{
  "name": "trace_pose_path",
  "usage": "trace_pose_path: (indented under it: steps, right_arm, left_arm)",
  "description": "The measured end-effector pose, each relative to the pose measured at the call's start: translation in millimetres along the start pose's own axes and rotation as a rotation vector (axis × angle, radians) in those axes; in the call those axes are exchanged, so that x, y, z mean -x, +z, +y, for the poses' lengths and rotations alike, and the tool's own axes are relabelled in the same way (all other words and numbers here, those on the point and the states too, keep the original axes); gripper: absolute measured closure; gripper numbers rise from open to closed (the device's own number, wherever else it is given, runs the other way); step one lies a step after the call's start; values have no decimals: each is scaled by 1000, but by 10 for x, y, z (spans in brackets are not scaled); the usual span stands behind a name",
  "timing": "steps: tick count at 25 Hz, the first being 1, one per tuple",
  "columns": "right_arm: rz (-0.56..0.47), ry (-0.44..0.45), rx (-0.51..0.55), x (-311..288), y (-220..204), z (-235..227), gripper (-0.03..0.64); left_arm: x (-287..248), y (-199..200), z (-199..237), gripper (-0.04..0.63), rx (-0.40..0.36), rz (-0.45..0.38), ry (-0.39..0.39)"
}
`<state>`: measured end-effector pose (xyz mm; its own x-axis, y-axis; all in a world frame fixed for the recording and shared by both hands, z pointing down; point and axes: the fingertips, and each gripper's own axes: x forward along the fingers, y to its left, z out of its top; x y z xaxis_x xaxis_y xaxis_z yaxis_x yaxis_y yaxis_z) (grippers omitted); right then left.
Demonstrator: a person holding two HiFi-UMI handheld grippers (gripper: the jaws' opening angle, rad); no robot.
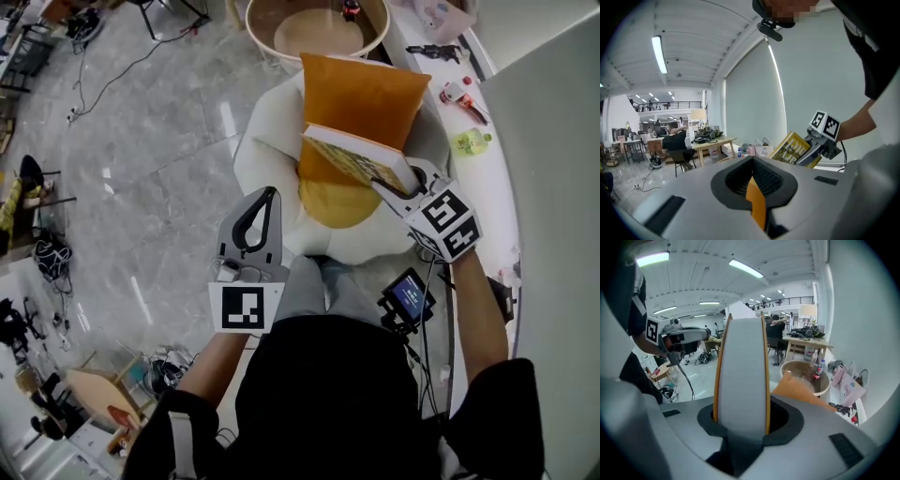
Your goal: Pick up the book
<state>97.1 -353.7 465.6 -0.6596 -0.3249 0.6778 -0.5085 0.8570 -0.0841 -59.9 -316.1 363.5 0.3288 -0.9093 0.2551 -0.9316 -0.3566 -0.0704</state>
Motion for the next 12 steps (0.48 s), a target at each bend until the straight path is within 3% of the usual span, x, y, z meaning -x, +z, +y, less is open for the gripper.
trace_pose_path:
  steps: [5, 12]
  right_arm:
    - [-138, -78, 32, 551, 550, -50, 463]
    - [-343, -149, 27, 1279, 959, 111, 463]
  left_arm:
    - [51, 315, 89, 584, -54, -68, 10]
    - [255, 695, 77, 584, -55, -142, 28]
